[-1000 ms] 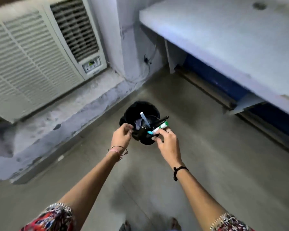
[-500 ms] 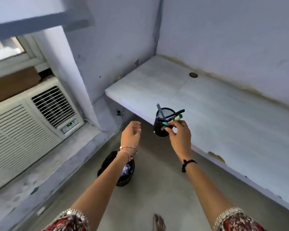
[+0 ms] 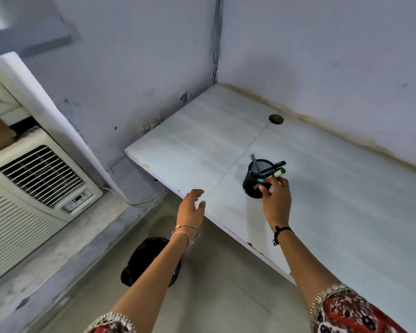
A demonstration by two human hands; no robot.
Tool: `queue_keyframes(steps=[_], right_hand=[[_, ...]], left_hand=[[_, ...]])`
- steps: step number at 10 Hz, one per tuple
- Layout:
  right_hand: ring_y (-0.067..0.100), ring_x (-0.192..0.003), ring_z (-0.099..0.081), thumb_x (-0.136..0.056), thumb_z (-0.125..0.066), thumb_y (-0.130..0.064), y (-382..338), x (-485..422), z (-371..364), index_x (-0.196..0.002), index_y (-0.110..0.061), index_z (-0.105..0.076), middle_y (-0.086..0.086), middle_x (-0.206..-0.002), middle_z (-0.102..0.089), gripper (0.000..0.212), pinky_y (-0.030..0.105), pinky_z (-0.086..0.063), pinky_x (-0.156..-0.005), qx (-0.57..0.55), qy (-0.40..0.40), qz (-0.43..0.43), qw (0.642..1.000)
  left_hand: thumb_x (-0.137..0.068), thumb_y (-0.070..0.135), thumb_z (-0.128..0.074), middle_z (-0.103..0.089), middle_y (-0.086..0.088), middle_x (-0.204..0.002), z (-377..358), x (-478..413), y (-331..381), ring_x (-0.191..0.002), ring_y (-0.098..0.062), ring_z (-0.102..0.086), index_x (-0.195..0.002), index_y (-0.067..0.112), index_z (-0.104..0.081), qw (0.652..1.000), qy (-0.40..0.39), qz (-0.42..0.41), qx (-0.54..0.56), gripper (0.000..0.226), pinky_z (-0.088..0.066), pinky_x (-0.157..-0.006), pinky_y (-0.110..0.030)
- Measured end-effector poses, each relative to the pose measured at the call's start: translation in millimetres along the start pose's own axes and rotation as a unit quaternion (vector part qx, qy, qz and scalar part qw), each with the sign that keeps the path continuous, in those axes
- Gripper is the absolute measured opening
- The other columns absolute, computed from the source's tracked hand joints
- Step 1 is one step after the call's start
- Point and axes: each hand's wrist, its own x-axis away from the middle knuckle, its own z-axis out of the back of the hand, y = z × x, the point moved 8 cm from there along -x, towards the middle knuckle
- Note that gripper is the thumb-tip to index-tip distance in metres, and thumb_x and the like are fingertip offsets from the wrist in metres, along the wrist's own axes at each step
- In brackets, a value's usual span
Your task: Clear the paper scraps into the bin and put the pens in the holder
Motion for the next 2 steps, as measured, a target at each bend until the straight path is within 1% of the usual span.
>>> queue_keyframes(steps=[1, 2], right_hand=[[0.028, -0.106, -0.059, -0.089, -0.062, -0.012, 3.4, -5.4, -2.3, -0.109, -0.007, -0.063, 0.013, -0.127, -0.054, 0.021, 0.026, -0.04, -0.082, -0.023, 0.001, 0.01, 1.0], [0.028, -0.106, -0.059, -0.088, -0.064, -0.01, 8.6, 2.5, 0.7, -0.117, -0.01, -0.057, 0.012, -0.125, -0.055, 0.03, 0.037, -0.05, -0.08, -0.021, 0.029, 0.002, 0.999]], left_hand=[[-0.09, 0.008, -0.052, -0.06, -0.004, -0.126, -4.7, -4.3, -5.2, -0.114, -0.021, -0.057, -0.119, 0.013, -0.055, 1.0, 0.003, 0.015, 0.008, 0.03, -0.044, -0.09, -0.025], [-0.089, 0.008, -0.051, -0.062, -0.003, -0.124, -2.6, -3.2, -5.7, -0.105, -0.018, -0.06, -0.116, 0.012, -0.056, 0.999, 0.014, 0.025, 0.043, 0.028, -0.048, -0.088, -0.027]])
